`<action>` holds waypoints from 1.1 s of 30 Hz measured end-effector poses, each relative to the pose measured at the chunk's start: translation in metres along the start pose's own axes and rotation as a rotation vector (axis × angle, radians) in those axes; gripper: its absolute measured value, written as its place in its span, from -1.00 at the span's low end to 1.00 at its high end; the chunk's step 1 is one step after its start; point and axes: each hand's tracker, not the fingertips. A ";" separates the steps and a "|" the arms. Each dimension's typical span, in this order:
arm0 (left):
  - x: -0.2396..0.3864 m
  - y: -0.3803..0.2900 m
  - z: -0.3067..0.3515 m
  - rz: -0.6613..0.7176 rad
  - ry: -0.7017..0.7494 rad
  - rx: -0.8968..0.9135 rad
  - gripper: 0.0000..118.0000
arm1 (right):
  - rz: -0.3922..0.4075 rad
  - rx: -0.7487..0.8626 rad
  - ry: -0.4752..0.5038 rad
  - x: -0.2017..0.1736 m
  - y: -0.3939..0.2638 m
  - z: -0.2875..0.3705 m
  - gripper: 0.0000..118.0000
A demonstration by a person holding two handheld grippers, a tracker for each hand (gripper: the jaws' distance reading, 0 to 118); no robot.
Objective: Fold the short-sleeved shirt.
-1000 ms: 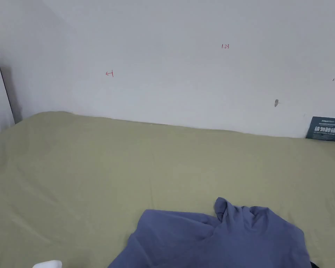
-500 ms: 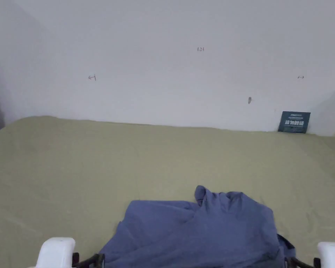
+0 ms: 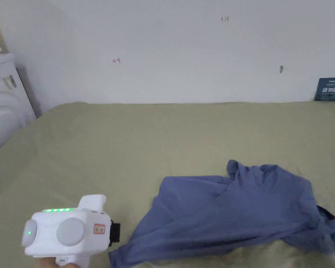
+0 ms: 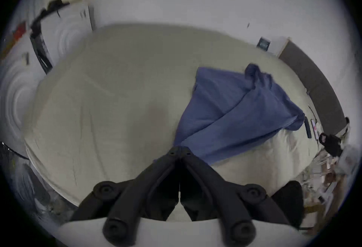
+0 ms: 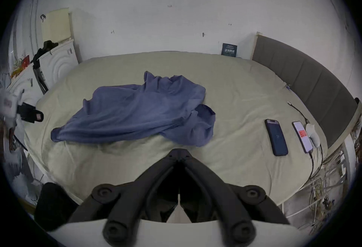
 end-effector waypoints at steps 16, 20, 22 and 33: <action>-0.010 0.009 -0.077 -0.073 -0.051 -0.243 0.77 | -0.042 -0.068 0.009 0.012 -0.005 -0.015 -1.00; -0.008 0.001 -0.091 -0.173 -0.009 -0.274 -0.06 | -0.043 -0.078 0.010 0.013 -0.003 -0.021 -1.00; -0.017 0.000 -0.083 -0.128 -0.023 -0.229 -0.36 | -0.039 -0.081 0.014 0.013 -0.002 -0.021 -1.00; -0.013 0.000 -0.058 -0.141 -0.088 -0.142 -0.95 | 0.053 -0.091 0.101 0.024 0.101 -0.083 -1.00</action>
